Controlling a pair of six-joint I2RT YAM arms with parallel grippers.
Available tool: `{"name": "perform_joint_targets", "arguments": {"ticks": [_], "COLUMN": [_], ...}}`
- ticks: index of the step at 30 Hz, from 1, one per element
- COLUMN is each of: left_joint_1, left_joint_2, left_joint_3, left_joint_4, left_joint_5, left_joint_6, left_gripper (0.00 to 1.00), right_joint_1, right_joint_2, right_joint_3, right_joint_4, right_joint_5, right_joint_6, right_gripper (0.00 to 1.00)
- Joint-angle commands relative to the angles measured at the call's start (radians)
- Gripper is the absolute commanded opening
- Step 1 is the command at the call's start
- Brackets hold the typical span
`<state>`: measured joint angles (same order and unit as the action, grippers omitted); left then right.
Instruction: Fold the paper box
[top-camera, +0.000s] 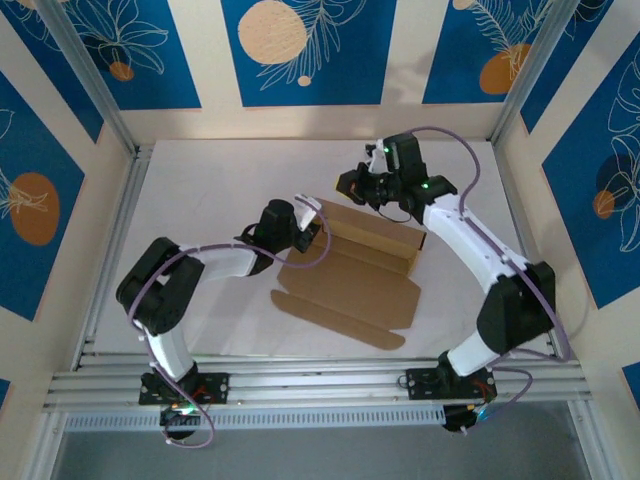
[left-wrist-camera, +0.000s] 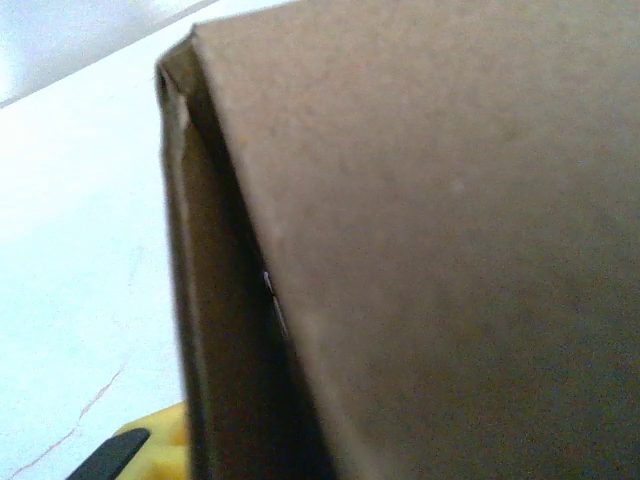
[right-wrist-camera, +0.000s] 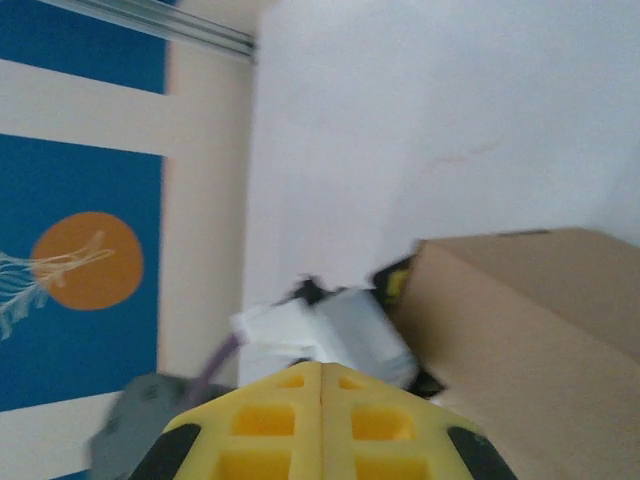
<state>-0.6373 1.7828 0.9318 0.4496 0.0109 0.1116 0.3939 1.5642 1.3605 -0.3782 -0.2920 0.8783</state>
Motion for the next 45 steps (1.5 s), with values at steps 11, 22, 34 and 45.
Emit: {"name": "perform_joint_targets", "arguments": {"ticks": [11,22,34,45], "left_joint_1": [0.004,0.005,0.020,0.031], "left_joint_2": [0.041,0.047,0.032,0.087], "left_joint_3": [0.033,0.018,-0.014,0.059], "left_joint_4": [0.018,0.025,0.040,-0.018], "left_joint_5": [-0.034,-0.046,-0.084,-0.008], "left_joint_6": [-0.034,-0.064,-0.074,-0.083], "left_gripper": [0.24,0.26,0.33,0.33], "right_joint_1": [0.010,0.020,0.018,0.030], "right_joint_2": [0.117,0.098,0.155,0.159], "right_joint_3": [0.000,-0.008,0.002,0.007], "right_joint_4": [-0.110,-0.109,-0.168,-0.151], "right_joint_5": [0.018,0.031,0.094,0.040], "right_joint_6": [-0.074,-0.117,-0.141,-0.112], "right_gripper": [0.00,0.00,0.00,0.00]}}
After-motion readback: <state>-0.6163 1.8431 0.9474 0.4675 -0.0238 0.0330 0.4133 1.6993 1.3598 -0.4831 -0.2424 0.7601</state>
